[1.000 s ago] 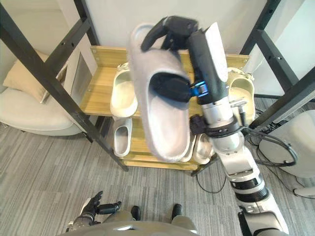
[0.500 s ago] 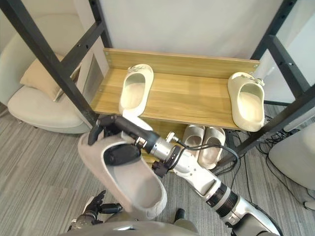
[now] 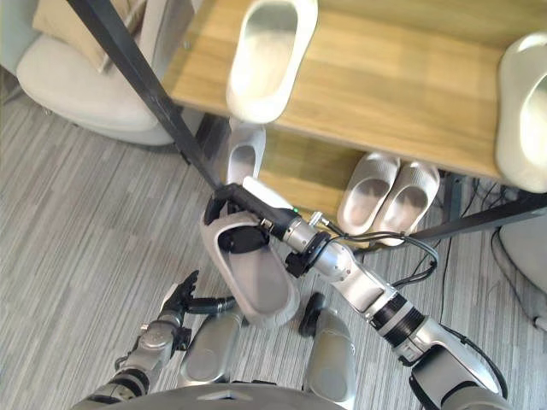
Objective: Organize the slippers on the shoe rack
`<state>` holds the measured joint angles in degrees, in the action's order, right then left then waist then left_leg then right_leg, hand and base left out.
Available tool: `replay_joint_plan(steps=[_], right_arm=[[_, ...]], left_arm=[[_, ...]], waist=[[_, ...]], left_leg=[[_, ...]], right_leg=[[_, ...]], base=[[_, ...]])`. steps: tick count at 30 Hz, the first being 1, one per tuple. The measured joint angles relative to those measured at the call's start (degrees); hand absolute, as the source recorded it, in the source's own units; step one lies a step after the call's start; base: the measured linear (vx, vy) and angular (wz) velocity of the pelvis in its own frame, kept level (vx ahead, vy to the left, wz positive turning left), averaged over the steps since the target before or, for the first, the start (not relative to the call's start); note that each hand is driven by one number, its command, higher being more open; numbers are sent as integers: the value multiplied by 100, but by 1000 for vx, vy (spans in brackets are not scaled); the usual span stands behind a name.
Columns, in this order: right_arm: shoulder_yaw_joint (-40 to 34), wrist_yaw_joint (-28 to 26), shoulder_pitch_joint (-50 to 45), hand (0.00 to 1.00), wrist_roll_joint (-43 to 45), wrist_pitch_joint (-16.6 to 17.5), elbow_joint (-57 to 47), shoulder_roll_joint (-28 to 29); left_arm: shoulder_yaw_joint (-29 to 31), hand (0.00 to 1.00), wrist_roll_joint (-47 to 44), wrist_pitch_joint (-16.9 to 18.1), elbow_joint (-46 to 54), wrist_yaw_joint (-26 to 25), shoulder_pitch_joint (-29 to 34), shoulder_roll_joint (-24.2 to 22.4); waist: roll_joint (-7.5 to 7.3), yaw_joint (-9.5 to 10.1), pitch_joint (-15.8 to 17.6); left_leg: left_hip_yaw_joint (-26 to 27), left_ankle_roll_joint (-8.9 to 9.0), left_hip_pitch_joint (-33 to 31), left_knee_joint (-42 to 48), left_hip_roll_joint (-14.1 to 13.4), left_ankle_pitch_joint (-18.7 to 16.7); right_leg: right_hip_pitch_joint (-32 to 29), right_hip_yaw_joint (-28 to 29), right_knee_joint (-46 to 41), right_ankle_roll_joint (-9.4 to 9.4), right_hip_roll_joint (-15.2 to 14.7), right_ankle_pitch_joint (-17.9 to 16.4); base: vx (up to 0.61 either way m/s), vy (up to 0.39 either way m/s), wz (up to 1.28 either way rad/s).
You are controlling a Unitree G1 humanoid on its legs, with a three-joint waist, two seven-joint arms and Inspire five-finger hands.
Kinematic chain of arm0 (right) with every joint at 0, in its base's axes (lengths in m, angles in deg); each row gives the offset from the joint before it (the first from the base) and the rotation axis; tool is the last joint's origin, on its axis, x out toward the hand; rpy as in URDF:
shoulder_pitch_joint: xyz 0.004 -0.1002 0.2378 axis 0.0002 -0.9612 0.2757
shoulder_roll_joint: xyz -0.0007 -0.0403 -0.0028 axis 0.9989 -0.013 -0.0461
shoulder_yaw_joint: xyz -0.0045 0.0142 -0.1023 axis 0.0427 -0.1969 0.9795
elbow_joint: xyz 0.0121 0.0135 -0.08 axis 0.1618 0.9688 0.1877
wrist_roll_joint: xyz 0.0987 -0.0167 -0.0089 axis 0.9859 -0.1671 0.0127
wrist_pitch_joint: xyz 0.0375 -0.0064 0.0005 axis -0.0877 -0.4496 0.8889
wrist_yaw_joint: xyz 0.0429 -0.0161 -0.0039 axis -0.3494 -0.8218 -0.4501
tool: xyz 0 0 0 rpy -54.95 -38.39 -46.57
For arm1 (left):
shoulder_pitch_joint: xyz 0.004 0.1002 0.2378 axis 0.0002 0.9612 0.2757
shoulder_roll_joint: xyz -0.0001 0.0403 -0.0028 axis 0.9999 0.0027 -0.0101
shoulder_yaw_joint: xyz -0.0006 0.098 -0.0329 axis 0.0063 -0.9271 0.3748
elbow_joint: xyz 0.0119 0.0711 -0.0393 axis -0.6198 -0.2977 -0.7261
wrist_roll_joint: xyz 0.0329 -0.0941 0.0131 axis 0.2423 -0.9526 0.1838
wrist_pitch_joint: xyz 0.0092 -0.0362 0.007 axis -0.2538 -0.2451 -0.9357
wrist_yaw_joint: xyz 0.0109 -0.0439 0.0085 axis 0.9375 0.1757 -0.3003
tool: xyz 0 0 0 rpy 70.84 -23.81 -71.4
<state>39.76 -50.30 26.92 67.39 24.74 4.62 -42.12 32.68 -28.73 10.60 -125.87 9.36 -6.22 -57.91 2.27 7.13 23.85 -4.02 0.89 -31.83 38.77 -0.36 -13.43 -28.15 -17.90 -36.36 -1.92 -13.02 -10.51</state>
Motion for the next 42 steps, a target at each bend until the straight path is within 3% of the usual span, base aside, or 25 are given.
replay_joint_plan(steps=[6,11,21,30,31,42], right_arm=[[-1095,978,403,0,-533,-60,258,-102],[-1397,1572,889,0,-787,-73,247,-163],[-1432,1980,1646,0,-962,-136,286,-451],[-1393,2186,2706,0,-1118,-386,1597,-462],[-1348,2239,2781,100,-1184,-443,1759,-458],[-1288,2576,3192,100,-1221,-729,2626,18]], left_arm=[[184,100,-266,126,391,2,-98,-66],[414,100,-318,160,691,-14,-233,-125],[436,100,-515,235,1339,-67,-367,-246],[385,100,-541,257,1515,-73,-499,-319],[381,100,-544,259,1515,-78,-510,-324],[309,100,-544,256,1510,-264,-589,-357]], waist=[[-7,-17,101],[-88,-26,150],[-209,174,263],[-274,297,299],[-275,316,299],[-281,355,302]], left_leg=[[-267,124,-1131,953,37,-193],[-387,229,-1944,1743,21,-449],[-643,353,-2989,2409,68,-519],[-787,422,-3378,2499,207,-488],[-787,422,-3395,2500,207,-488],[-787,422,-3453,2497,248,-488]], right_leg=[[-1059,-185,-1158,143,-248,-464],[-1845,-230,-2057,223,-380,-875],[-2716,-491,-2858,372,-617,-1219],[-2968,-700,-3070,420,-818,-1366],[-2968,-726,-3070,421,-831,-1366],[-2985,-800,-3087,405,-922,-1403]], base=[[-77,-74,16],[-52,-36,6],[-41,16,11],[16,47,15],[40,55,7],[6,65,3]])
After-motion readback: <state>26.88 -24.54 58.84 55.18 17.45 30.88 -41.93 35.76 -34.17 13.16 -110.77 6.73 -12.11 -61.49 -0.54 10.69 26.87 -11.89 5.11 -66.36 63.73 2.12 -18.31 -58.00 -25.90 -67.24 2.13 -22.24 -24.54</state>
